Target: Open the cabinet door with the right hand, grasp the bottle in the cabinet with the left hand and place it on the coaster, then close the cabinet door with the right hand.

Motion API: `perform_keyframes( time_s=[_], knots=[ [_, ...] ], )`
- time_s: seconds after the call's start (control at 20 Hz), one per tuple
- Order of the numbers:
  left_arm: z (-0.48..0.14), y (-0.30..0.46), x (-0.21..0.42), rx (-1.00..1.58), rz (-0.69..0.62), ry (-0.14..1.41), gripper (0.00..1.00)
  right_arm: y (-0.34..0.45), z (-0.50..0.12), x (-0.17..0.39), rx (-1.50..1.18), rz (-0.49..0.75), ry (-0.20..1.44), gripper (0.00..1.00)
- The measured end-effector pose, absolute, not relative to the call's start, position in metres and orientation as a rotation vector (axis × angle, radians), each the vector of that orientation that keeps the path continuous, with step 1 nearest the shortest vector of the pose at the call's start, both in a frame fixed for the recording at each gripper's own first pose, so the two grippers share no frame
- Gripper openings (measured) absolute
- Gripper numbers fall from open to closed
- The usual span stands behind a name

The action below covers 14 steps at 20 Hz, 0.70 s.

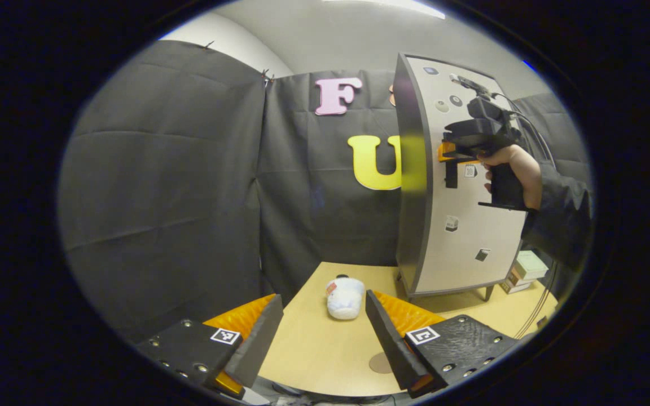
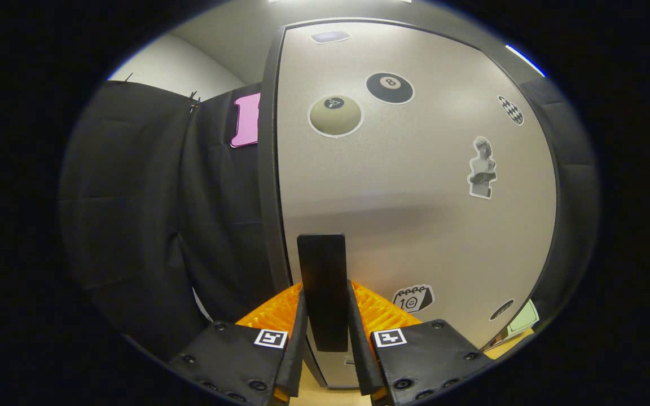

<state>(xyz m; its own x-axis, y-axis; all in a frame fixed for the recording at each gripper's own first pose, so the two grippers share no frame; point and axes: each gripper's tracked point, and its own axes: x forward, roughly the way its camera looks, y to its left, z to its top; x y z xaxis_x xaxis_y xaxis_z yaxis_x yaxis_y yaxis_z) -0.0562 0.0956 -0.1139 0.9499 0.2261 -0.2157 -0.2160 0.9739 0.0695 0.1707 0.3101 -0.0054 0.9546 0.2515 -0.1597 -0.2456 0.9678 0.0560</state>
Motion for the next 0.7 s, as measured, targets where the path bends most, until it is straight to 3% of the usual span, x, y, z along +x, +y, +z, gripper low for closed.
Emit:
perform_keyframes(
  time_s=[0.35,0.45,0.7],
  knots=[
    [-0.1127,0.0967,-0.0551,-0.015,0.234,0.231,0.91,0.3117,-0.0077,0.1733,0.004,0.265,0.156,0.27],
    [-0.1115,0.0963,-0.0555,-0.011,0.239,0.228,0.91,0.3136,-0.0070,0.1741,0.039,0.303,0.153,0.14],
    [-0.1092,0.0948,-0.0558,-0.017,0.233,0.224,0.91,0.3106,-0.0074,0.1679,-0.017,0.336,0.140,0.16]
  ],
)
